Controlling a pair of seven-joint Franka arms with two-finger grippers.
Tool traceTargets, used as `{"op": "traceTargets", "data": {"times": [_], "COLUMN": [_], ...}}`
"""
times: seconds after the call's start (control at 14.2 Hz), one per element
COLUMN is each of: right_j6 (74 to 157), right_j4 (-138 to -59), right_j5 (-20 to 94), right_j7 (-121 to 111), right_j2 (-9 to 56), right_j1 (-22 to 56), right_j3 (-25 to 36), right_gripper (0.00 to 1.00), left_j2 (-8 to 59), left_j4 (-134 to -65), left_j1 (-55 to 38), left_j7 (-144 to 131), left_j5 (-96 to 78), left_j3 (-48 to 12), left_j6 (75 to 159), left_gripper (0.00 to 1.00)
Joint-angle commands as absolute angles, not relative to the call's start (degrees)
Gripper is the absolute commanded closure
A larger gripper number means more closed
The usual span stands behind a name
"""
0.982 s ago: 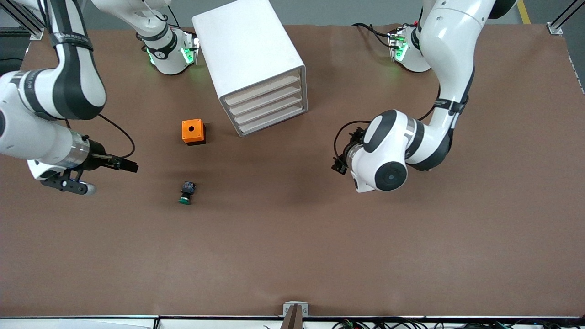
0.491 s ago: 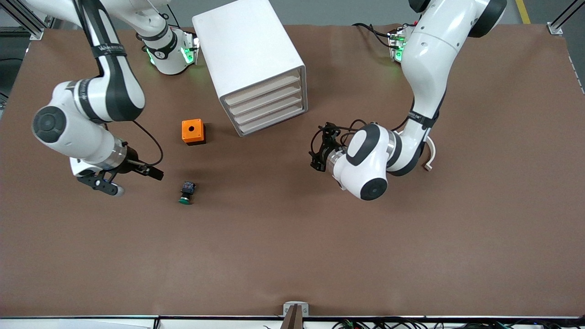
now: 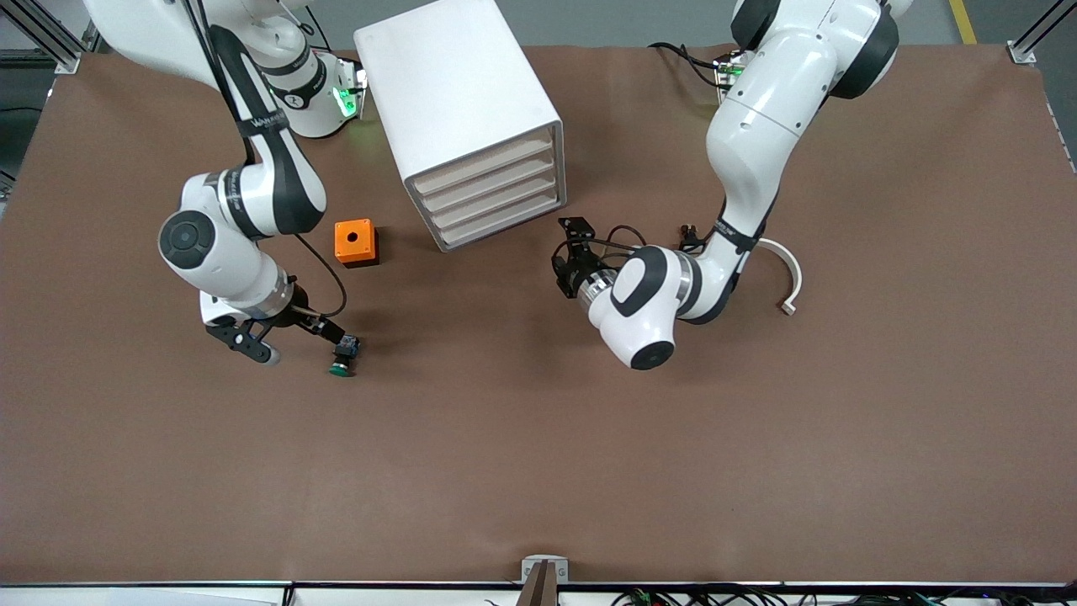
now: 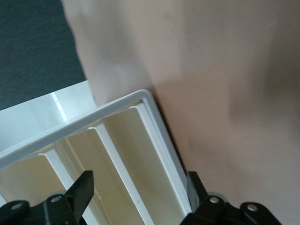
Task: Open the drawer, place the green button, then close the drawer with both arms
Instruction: 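Pull the drawer open with the left gripper while the right gripper grasps the button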
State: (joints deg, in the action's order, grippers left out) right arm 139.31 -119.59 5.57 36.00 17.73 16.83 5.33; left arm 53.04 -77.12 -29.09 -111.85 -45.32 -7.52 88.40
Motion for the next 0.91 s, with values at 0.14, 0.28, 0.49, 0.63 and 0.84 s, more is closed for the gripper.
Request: {"op": "traceTargets", "data": {"times": [0.14,0.28,0.49,0.63,0.84], "right_j6": [145.3,145.5,147.1,149.3,150.0], "right_j4": [-118.5,-116.8,-116.8,-117.0,-117.0], "right_j5": [5.6,5.6,5.5,5.6,5.6], "right_j7": [36.0,35.9,33.2,32.4,32.3], "right_j2": [23.1,25.4,27.6,29.4,30.7], "right_j1": [17.5,17.8,18.4,18.5,19.1], "right_j3": [5.6,5.6,5.6,5.6,5.5], "right_gripper": [0.0,0.0,0.0,0.0,0.0], "left_j2": [55.4,56.2,57.0,57.7,57.8], "left_j4": [-75.3,-75.3,-75.5,-75.7,-76.1], "left_j1": [-29.4,-30.0,-31.3,-32.2,-33.7], "left_j7": [-116.1,-117.1,-118.3,-119.4,-119.5], "left_j5": [-51.9,-52.6,-53.2,-53.3,-53.3], "left_j3": [-8.0,-8.0,-8.0,-8.0,-8.1], "left_j6": [84.9,84.9,84.9,84.9,84.8], "left_gripper": [0.45,0.48,0.48,0.48,0.48]}}
